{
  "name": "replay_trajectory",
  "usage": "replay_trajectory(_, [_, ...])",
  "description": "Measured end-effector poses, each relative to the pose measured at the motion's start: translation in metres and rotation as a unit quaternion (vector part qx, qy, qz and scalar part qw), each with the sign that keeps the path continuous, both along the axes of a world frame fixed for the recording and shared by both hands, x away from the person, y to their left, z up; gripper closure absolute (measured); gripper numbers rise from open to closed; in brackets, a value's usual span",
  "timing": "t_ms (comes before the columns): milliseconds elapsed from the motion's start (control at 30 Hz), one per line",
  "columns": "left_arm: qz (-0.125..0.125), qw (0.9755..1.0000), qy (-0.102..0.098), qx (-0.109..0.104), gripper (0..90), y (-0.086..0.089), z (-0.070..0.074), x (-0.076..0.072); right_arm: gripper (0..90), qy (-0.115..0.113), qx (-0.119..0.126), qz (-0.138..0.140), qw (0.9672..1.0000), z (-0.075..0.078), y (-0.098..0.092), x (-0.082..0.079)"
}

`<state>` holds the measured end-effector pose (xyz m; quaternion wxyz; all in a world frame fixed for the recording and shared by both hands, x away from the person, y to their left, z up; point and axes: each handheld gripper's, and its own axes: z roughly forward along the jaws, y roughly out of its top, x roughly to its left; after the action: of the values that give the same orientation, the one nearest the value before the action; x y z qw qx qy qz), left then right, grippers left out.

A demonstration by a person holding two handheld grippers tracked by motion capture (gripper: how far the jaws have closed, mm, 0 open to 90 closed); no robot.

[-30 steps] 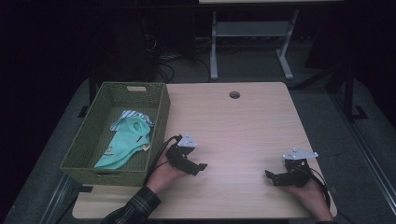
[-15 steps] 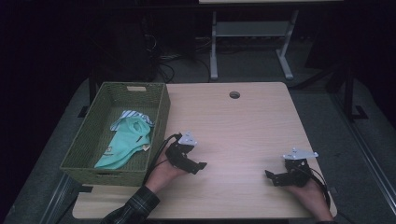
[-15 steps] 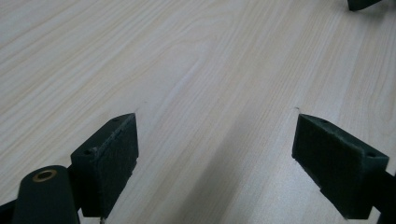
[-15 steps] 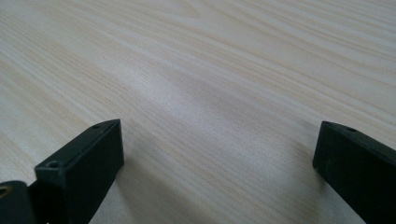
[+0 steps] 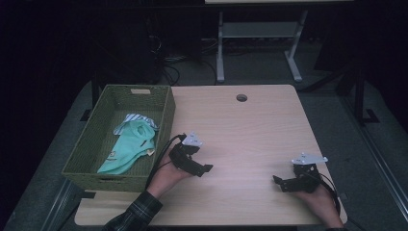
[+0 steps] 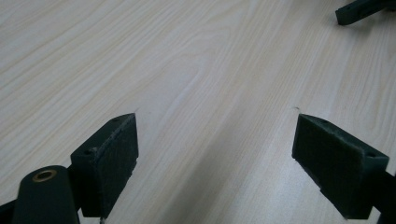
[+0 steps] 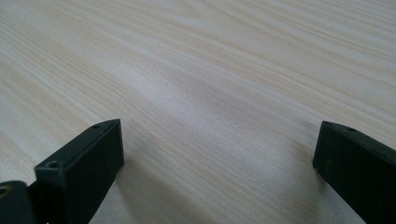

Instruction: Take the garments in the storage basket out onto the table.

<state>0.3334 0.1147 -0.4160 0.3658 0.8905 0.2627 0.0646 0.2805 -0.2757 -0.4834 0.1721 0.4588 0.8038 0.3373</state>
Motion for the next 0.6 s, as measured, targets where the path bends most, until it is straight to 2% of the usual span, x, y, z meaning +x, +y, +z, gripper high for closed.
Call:
replay_trajectory(367, [-0.004, 1.0000, 0.001, -0.001, 13.9, 0.000, 0.007, 0.001, 1.3, -0.002, -0.001, 0.002, 1.0000, 0.000, 0.000, 0.000])
replay_trajectory(600, [-0.007, 0.9999, 0.000, -0.009, 14.0, 0.000, 0.018, 0.006, 1.3, -0.002, -0.001, -0.001, 1.0000, 0.000, 0.000, 0.000])
